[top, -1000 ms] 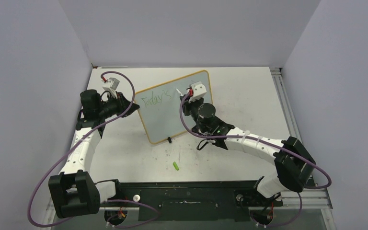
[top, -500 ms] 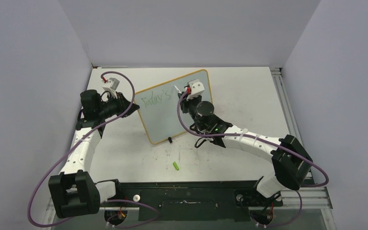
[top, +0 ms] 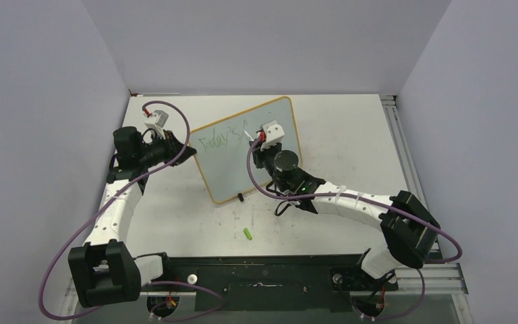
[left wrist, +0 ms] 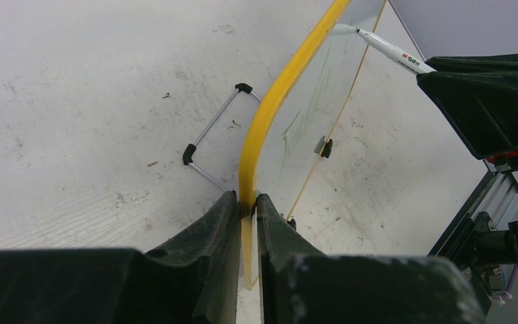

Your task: Write a sentence on the whiteboard

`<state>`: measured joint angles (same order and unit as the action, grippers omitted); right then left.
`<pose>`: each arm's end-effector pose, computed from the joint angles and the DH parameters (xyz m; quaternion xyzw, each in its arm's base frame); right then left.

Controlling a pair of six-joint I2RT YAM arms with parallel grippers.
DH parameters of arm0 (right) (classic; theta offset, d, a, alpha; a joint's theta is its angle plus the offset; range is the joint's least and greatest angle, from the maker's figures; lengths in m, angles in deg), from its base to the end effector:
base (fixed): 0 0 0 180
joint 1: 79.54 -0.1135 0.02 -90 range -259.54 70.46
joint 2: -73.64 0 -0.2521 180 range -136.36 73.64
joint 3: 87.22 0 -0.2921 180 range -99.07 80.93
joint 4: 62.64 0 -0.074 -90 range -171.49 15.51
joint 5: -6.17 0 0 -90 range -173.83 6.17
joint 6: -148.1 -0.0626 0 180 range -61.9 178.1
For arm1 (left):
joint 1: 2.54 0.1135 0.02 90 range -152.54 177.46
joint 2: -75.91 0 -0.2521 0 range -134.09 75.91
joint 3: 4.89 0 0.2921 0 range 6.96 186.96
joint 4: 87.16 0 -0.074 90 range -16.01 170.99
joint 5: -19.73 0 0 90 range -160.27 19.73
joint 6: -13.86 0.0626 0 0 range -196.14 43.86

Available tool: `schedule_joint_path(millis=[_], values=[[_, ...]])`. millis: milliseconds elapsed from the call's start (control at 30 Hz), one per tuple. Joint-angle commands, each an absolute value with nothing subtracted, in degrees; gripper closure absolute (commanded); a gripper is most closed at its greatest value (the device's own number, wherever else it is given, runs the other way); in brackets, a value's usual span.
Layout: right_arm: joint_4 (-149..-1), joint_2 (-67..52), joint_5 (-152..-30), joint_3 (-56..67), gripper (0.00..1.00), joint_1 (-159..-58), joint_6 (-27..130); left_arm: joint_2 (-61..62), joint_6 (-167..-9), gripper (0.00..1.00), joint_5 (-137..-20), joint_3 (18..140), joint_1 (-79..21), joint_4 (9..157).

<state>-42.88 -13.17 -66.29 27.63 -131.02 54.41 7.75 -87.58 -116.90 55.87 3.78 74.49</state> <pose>0.2708 0.3099 0.2530 -0.1908 0.6924 0.2211 0.6598 0.3243 -0.0099 0.2591 0.0879 0.8009 -0.3567 0.4729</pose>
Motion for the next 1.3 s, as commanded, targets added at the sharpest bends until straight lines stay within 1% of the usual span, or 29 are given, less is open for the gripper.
schedule_joint_path(millis=[0,333,767,967,1267], values=[[-42.7,-10.8,-63.8,29.2,0.95,-131.4,53.5,7.8,-87.0,1.0,-117.1,57.7,3.5,74.1],[-43.9,-10.1,-62.5,32.2,0.95,-132.8,52.4,7.9,-87.1,1.0,-117.1,57.7,3.4,74.1],[-44.5,-7.1,-57.7,31.7,0.95,-137.1,55.4,8.0,-87.2,1.0,-117.0,57.6,3.5,74.2],[-43.7,-6.3,-57.4,30.3,0.95,-136.7,56.1,8.1,-87.2,1.0,-117.0,57.6,3.4,74.2],[-42.3,-9.2,-60.3,26.9,0.95,-134.8,57.3,8.1,-87.2,1.0,-117.0,57.6,3.5,74.2]])
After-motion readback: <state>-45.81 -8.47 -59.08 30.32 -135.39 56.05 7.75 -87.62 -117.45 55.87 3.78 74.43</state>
